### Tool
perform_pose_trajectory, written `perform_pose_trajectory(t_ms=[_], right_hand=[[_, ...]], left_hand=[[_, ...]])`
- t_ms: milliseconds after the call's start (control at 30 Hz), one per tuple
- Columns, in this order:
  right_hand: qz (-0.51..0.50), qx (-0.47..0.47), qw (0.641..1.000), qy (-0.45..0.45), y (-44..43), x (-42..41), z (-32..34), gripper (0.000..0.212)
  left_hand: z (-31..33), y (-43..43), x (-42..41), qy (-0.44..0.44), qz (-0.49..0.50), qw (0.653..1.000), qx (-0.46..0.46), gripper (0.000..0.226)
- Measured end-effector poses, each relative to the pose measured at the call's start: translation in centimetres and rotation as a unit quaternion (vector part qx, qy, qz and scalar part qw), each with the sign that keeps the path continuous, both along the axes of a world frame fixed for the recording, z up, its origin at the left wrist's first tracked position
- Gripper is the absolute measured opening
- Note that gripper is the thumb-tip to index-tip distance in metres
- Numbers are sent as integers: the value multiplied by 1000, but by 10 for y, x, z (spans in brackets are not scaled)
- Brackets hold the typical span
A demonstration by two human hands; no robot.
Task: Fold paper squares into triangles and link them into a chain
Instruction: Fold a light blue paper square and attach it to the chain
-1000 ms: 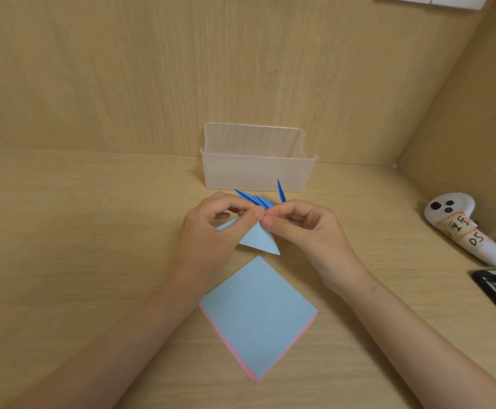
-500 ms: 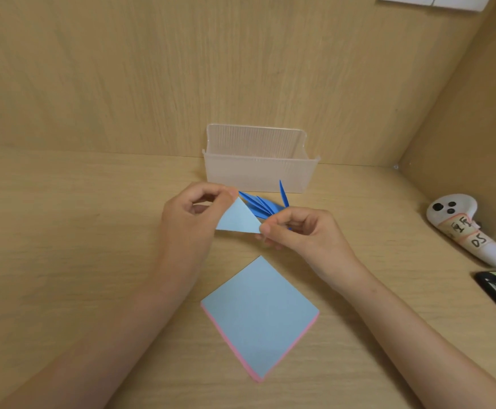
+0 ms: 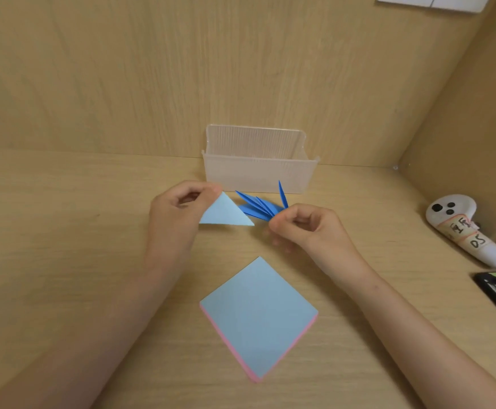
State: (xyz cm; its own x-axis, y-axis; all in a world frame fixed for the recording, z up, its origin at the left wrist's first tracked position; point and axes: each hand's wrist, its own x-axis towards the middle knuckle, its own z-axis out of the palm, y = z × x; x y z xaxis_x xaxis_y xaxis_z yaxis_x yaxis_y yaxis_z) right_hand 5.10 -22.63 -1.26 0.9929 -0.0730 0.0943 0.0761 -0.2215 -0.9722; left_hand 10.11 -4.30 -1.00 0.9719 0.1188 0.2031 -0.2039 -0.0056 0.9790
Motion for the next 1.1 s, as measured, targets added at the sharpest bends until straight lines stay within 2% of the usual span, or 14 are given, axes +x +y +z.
perform_pose_trajectory(t_ms=[100, 233, 400, 700, 800, 900, 1100], right_hand=[[1, 22, 1000, -11, 4, -1, 1, 12], [28, 22, 999, 5, 11, -1, -2, 8], [-14, 0, 1000, -12, 8, 1, -1, 9], [-32, 2, 999, -33, 5, 1, -2, 7], [-28, 25, 997, -61, 7, -1, 1, 12], [-14, 24, 997, -77, 9, -1, 3, 0], [-62, -36, 994, -85, 7, 0, 2, 14]], left_hand=[[-3, -12, -10, -9, -51, 998, 29, 7], [-7, -18, -14, -11, -91, 995, 32, 12], [-5, -17, -15, 16, -127, 992, 19, 8], [-4, -14, -13, 25, -133, 991, 24, 7], [-6, -15, -13, 8, -139, 988, 64, 11], [-7, -19, -17, -13, -155, 984, 87, 15], [-7, -21, -18, -10, -159, 981, 112, 12]])
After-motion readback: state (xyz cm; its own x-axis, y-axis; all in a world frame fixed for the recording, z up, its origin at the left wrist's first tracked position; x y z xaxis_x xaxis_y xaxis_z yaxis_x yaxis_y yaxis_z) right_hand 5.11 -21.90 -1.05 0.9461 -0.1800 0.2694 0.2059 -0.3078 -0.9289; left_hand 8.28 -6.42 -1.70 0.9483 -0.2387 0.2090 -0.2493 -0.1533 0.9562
